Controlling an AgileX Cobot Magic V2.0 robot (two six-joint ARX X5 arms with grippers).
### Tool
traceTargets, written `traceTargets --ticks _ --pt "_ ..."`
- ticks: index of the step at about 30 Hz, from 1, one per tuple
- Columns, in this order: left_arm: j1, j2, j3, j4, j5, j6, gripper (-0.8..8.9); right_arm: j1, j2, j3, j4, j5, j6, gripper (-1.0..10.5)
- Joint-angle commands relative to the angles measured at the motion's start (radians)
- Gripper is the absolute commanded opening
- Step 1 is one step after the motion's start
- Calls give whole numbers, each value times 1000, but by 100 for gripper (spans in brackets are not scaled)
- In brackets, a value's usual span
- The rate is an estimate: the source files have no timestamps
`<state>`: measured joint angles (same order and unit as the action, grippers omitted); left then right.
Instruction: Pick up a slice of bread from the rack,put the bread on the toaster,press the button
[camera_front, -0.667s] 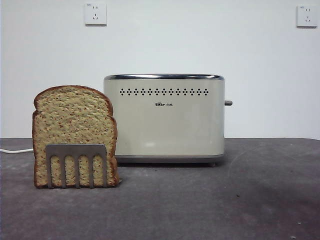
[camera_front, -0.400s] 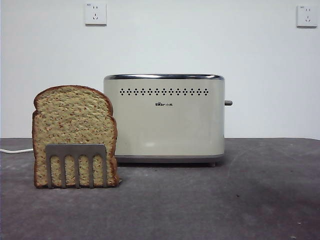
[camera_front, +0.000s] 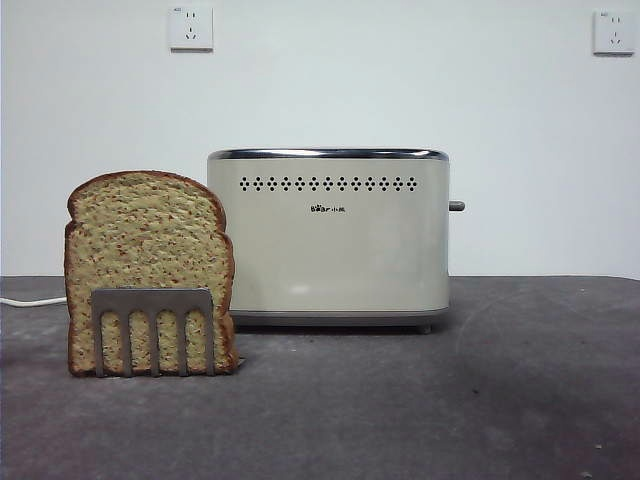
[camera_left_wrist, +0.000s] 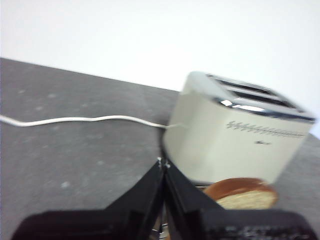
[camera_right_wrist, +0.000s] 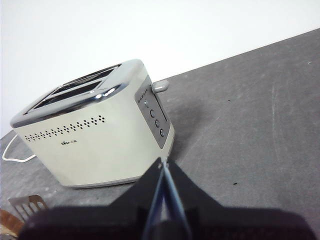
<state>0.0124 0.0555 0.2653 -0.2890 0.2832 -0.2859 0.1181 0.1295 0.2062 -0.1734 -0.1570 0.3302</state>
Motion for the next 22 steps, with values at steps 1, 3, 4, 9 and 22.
traceTargets --ticks 1,3,4,9,22 --pt "2 42 63 -23 51 3 -8 1 61 69 -33 -3 8 -12" --pt "2 84 119 -47 97 29 -8 1 117 135 -71 -35 -19 -12" --pt "2 104 145 -59 120 50 -8 2 143 164 -86 -55 -35 -12" --pt "2 230 290 -166 258 202 -8 2 286 347 -213 -141 -135 -12" --pt "-1 469 548 -451 482 467 -8 3 615 813 -741 -238 -467 -12"
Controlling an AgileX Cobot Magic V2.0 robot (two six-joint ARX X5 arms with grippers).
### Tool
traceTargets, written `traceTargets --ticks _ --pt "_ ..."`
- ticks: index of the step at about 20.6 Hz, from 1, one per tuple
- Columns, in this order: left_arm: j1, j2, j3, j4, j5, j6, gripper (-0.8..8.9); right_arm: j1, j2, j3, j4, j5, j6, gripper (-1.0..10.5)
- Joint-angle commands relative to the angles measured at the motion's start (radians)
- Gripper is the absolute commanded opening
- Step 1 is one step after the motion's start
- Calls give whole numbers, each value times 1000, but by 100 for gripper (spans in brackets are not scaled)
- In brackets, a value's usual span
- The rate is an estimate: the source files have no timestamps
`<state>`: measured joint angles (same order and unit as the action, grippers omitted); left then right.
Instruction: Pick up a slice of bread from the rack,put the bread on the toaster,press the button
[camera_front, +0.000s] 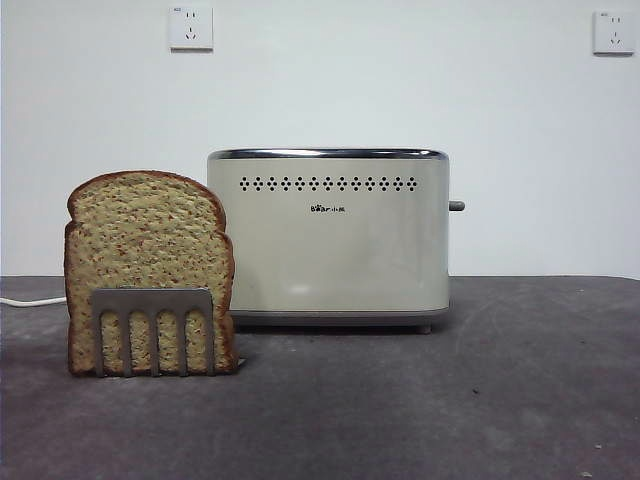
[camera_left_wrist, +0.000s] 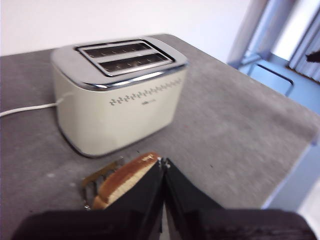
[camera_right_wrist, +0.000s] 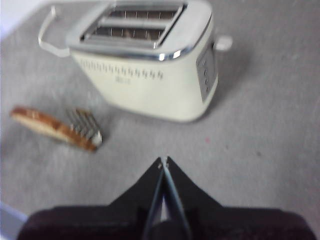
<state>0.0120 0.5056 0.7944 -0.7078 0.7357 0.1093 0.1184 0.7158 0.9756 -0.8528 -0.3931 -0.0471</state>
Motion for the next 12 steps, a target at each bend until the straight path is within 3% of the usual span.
traceTargets --ticks 1,8,9,11,12 --pt "-2 30 29 -50 35 85 -8 3 43 63 -91 -2 -102 -12" --pt "-33 57 44 -119 24 165 5 3 76 105 -134 -2 -112 -12" --pt "-39 57 44 -109 23 165 70 3 76 105 -135 -2 -112 -12" --pt "-55 57 44 -74 9 165 433 3 76 105 -137 -2 -112 -12" --pt "-67 57 44 -55 -8 167 568 3 76 105 -137 -2 -112 -12"
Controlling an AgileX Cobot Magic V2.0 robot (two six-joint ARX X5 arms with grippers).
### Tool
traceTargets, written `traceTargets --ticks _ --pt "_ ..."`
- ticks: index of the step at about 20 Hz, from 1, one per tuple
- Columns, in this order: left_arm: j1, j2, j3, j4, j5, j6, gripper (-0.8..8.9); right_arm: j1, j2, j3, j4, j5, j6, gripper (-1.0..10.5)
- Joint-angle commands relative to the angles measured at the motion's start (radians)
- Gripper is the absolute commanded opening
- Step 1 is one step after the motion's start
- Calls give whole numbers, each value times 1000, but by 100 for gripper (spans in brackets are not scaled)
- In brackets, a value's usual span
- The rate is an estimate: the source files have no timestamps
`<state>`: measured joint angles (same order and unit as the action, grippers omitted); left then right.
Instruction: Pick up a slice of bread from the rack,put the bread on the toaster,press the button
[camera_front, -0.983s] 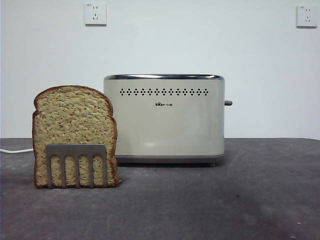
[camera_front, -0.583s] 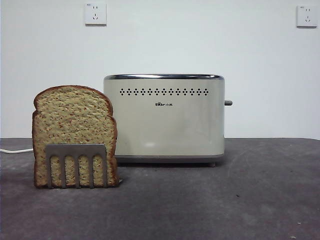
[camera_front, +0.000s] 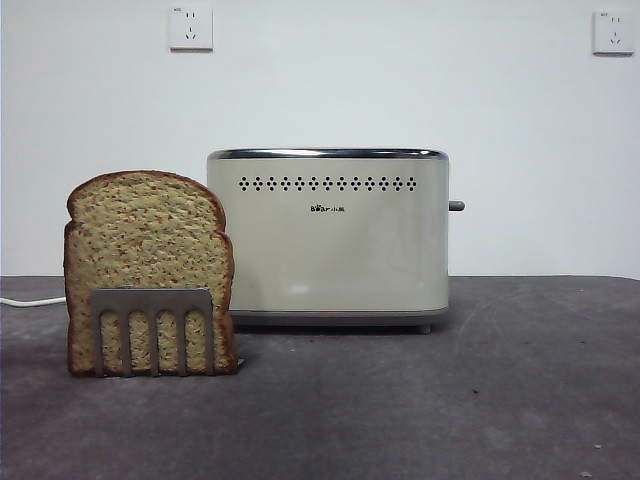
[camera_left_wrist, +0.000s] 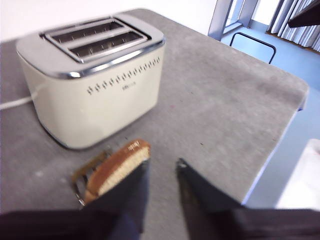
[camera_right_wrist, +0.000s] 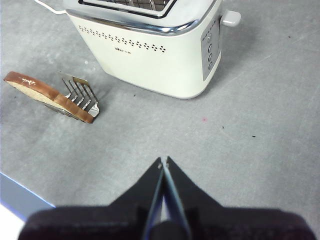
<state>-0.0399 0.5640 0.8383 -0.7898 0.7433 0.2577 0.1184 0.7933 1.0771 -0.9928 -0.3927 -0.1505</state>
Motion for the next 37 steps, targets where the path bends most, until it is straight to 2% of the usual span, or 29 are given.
traceTargets --ticks 1,6,7,13,18,20,28,29,31,33,35,37 --pt "-29 5 1 45 -23 37 579 3 -1 3 2 -2 -9 -12" --pt "-143 130 62 47 -98 101 576 3 -1 3 2 -3 -9 -12" --pt "-174 174 93 30 -122 135 575 3 -1 3 2 -3 -9 -12" --pt "-360 467 304 -94 -364 321 575 3 -1 3 -1 -3 -9 -12" --pt "-460 671 362 -121 -497 422 574 3 -1 3 -2 -3 -9 -12" --pt "-480 740 362 -131 -556 441 574 3 -1 3 -3 -3 -9 -12" --pt "-485 898 362 -119 -587 455 555 3 -1 3 -3 -2 -9 -12" --pt "-485 905 362 -118 -587 455 471 3 -1 3 -3 -2 -10 -12" --pt "-485 906 362 -112 -586 454 237 3 -1 3 -3 -2 -9 -12" --pt "-485 906 362 -110 -586 449 83 3 -1 3 -3 -2 -9 -12" --pt "-485 906 362 -108 -586 449 17 3 -1 3 -3 -2 -9 -12" --pt "-485 906 362 -108 -586 449 17 3 -1 3 -3 -2 -9 -12"
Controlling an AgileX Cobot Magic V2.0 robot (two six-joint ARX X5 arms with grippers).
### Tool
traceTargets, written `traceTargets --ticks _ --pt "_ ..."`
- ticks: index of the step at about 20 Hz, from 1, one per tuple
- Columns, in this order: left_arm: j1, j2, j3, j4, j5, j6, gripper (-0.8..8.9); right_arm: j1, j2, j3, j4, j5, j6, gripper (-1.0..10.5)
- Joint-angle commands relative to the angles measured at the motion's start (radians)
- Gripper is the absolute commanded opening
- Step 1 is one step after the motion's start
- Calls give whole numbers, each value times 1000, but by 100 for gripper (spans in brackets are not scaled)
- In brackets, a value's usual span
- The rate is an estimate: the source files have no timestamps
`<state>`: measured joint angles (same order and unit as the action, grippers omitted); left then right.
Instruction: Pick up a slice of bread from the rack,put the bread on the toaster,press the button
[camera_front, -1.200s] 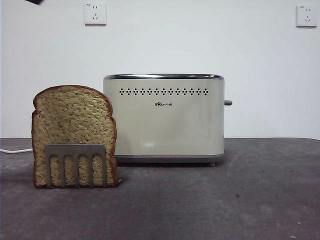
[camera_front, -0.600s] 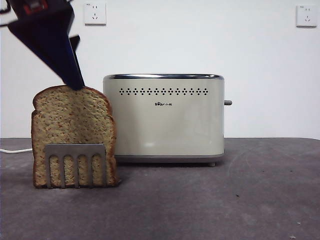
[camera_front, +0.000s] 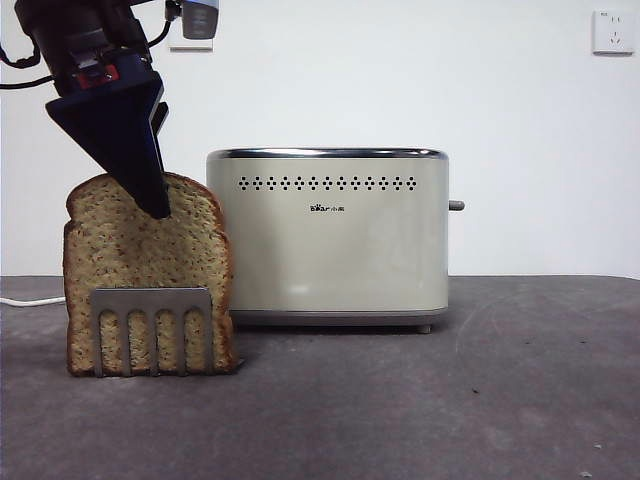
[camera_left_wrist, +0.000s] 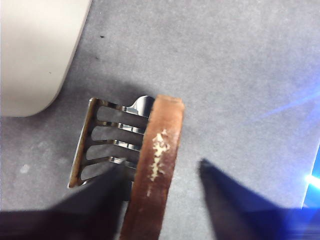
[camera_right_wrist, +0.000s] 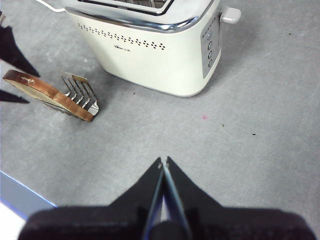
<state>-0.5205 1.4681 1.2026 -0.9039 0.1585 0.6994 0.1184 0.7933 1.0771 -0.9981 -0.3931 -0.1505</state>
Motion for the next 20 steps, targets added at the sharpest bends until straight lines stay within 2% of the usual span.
traceTargets --ticks 1,2,10,17,20 --pt "-5 2 -3 6 -1 7 17 3 -1 3 2 -2 -9 -12" --pt "-5 2 -3 6 -1 8 -14 3 -1 3 2 -2 -9 -12" --pt "-4 -33 42 -20 -3 8 -8 3 -1 3 2 -2 -9 -12" --pt "-9 -43 369 -201 -1 8 -8 3 -1 3 2 -2 -8 -12" --pt "-26 -43 529 -188 0 8 -8 3 6 3 2 -2 -8 -12"
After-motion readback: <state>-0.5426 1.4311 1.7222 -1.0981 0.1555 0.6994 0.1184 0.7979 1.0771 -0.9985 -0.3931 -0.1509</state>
